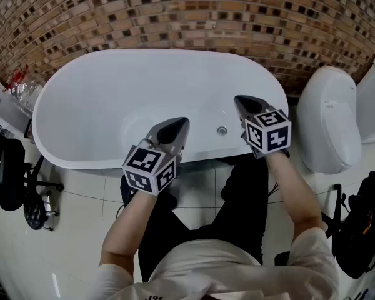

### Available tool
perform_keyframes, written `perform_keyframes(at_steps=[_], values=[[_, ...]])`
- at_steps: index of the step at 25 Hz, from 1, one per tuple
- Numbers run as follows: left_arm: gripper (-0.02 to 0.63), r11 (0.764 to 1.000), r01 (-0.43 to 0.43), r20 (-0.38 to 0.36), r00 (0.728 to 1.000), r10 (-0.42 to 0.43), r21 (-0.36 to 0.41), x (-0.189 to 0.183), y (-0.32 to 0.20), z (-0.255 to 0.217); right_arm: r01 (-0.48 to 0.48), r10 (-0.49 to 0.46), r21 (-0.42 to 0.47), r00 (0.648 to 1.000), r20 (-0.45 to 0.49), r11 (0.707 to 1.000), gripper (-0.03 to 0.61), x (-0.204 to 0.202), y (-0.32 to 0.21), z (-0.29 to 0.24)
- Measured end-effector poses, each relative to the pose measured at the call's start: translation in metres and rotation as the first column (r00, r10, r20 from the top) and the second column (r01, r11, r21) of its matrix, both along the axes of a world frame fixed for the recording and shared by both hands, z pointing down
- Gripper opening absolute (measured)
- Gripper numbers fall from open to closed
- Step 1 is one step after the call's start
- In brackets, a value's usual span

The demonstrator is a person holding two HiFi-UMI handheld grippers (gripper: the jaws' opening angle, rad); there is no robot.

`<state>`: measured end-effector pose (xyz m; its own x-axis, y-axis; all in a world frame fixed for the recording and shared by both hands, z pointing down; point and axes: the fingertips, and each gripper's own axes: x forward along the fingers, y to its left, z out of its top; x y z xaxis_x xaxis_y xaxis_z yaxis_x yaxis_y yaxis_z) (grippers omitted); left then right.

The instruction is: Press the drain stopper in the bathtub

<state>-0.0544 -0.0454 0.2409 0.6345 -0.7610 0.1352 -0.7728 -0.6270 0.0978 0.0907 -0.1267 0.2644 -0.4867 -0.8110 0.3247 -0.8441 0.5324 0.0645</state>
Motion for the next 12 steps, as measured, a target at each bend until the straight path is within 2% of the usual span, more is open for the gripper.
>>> perform_keyframes(at_steps=[12], values=[[0.006,0.999,-0.032,-0.015,0.999,0.031,-0.017,0.022,-0.051,0.002,0.032,-0.032,0.01,0.999,-0.044,0.999,0.014,-0.023,-0.056,-0.007]])
